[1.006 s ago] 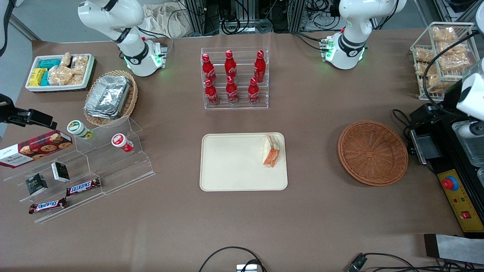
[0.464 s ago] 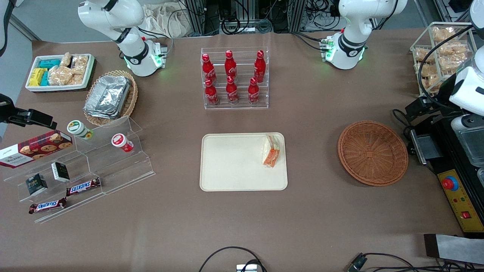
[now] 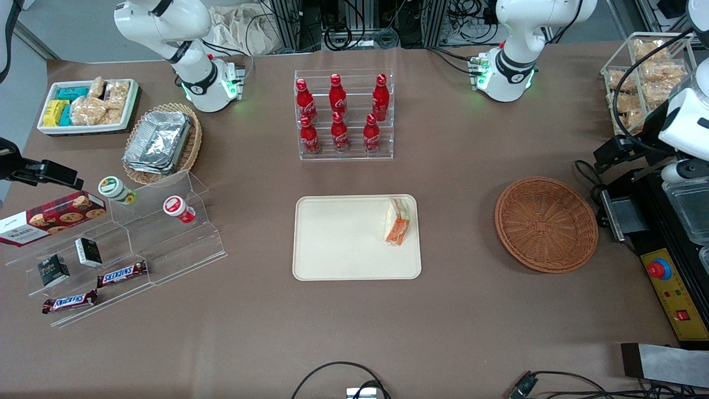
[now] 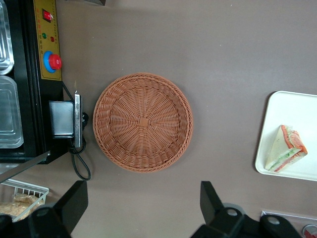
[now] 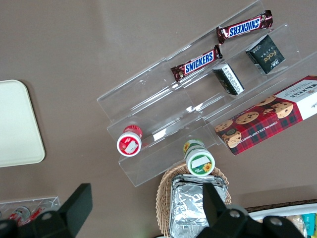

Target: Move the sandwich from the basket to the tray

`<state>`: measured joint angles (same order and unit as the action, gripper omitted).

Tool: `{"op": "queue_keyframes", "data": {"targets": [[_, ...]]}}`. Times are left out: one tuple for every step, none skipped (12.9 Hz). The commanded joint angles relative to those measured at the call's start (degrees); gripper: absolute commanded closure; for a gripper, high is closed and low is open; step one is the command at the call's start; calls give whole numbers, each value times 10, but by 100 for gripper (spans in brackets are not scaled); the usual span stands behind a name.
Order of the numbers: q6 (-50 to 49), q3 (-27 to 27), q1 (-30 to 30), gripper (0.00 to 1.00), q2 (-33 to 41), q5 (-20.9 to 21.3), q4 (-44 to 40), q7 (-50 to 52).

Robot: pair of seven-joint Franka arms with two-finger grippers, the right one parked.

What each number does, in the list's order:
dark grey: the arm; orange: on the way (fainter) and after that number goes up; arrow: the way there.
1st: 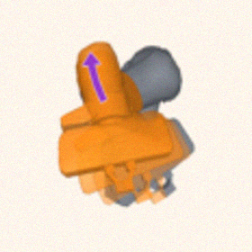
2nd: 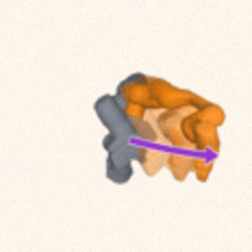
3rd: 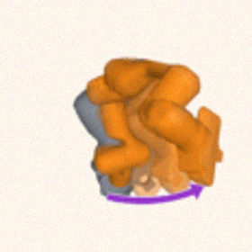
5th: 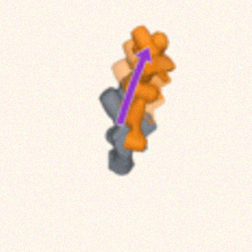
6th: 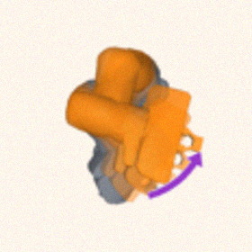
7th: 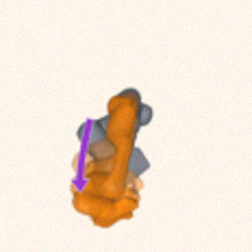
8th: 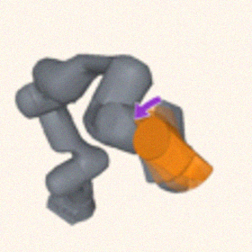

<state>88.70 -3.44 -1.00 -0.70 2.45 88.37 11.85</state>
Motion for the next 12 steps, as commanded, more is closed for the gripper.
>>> {"op": "queue_keyframes", "data": {"targets": [[3,9,-4,0,3,-12,0,-19],[3,9,-3,0,3,-12,0,-36],[2,10,-3,0,3,-12,0,-52],[2,10,-3,0,3,-12,0,-60],[-4,10,-3,0,2,-12,0,-60],[-4,10,-3,0,2,-12,1,-60],[-4,9,-4,0,-1,-12,1,-60],[-4,9,-4,0,-4,-12,-3,-60],[-4,9,-4,0,-5,-15,-4,-60],[-4,9,-4,0,-6,-17,-4,-60],[-6,9,-4,0,-5,-17,-4,-61],[-6,9,-4,0,-5,-17,-4,-61]]}}
